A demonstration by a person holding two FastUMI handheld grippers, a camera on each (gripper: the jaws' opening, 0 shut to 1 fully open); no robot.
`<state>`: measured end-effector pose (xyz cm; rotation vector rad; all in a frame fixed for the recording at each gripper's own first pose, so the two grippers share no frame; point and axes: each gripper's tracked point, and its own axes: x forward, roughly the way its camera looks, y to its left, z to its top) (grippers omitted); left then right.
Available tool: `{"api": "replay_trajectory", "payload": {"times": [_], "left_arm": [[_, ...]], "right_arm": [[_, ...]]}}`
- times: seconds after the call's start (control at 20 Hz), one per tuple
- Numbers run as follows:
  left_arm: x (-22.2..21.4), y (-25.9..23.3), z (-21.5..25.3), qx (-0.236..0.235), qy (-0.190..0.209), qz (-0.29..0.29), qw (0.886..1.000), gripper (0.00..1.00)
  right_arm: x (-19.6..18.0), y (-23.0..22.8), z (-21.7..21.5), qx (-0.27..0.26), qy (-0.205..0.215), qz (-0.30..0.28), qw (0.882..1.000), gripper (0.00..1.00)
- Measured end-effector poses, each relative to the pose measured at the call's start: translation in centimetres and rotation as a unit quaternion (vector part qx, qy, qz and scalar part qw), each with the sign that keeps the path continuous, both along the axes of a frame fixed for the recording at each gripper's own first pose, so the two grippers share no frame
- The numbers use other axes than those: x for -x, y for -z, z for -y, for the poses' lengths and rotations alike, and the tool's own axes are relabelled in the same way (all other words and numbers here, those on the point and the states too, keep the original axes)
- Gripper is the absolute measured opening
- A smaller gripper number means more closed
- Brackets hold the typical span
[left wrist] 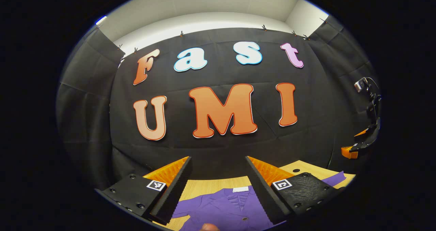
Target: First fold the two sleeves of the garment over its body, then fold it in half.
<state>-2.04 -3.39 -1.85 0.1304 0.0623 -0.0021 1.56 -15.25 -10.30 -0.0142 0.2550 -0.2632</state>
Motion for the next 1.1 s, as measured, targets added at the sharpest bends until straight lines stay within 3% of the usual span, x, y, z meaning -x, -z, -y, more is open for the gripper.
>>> {"api": "replay_trajectory", "payload": {"times": [0.25, 0.6, 0.85, 1.1], "left_arm": [[0.4, 0.4, 0.3, -0.016, -0.014, -0.008, 1.000, 1.00], [1.0, 1.3, -0.1, -0.034, -0.043, -0.028, 0.998, 0.98], [1.5, 2.4, -0.3, -0.042, -0.066, -0.047, 0.996, 0.98], [2.2, 3.7, 0.3, -0.052, -0.081, -0.066, 0.993, 0.98]], "right_arm": [[-0.7, 5.0, 3.5, 0.002, 0.018, -0.053, 0.998, 0.96], [-2.4, 12.8, 7.4, -0.065, 0.041, -0.147, 0.986, 0.96], [-2.5, 18.7, 9.1, -0.120, 0.048, -0.232, 0.964, 0.96], [-1.8, 24.7, 10.8, -0.200, 0.059, -0.315, 0.926, 0.97]]}}
